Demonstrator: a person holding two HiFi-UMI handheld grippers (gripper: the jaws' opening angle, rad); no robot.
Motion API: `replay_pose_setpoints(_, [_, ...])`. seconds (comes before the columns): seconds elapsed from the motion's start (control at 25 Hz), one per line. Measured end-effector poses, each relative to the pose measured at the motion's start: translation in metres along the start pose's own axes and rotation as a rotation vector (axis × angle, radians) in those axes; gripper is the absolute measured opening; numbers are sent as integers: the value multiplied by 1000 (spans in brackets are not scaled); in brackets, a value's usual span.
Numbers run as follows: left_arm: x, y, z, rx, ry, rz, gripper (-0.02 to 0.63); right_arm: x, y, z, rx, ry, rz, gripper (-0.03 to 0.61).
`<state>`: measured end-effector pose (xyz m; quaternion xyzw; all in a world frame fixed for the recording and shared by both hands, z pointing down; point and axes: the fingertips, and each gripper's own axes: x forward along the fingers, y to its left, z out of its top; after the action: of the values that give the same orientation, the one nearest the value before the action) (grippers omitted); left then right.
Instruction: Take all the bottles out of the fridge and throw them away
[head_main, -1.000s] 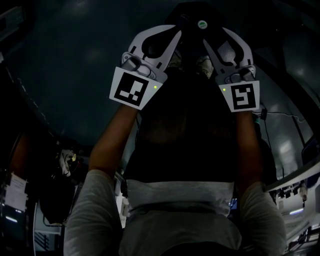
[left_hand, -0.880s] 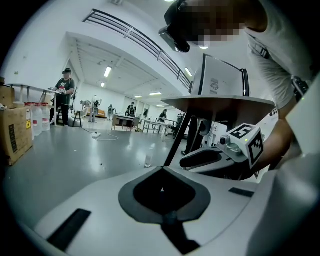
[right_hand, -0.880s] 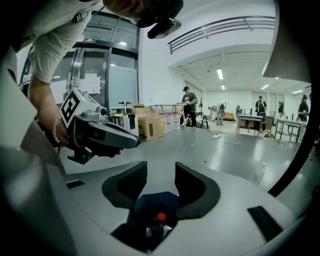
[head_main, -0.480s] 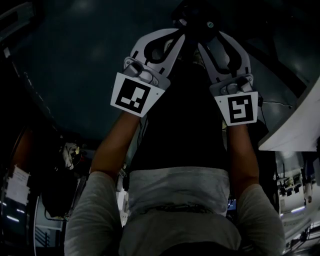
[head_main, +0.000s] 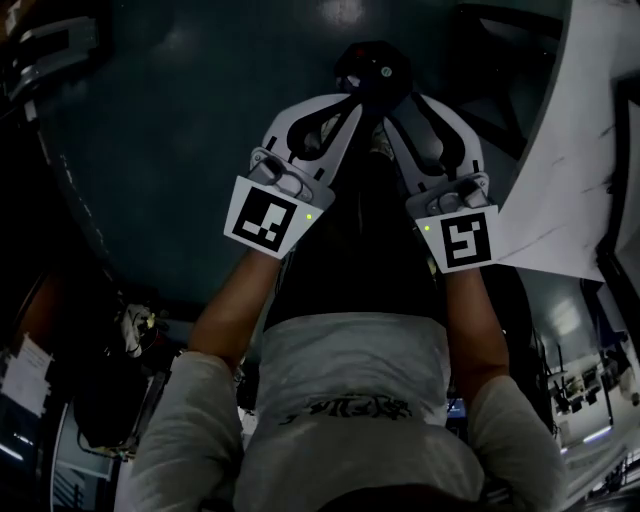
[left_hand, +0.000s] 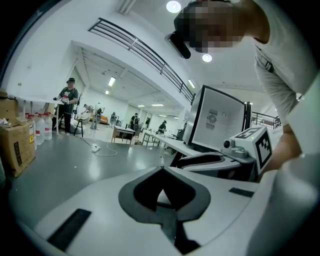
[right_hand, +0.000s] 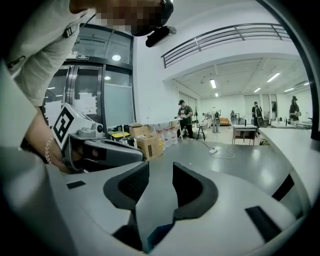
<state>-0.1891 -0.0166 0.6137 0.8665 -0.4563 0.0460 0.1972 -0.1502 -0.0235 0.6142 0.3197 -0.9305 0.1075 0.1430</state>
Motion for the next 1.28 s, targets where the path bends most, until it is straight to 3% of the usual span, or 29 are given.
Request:
replay_pose_setpoints(0.56, [-21, -36, 127, -2, -57, 18, 14, -37, 5, 122, 23, -34, 54, 129])
replay_pose_setpoints(1.28, [-47, -77, 267, 24, -129, -37, 12, -78, 5, 258, -8, -90, 66, 87])
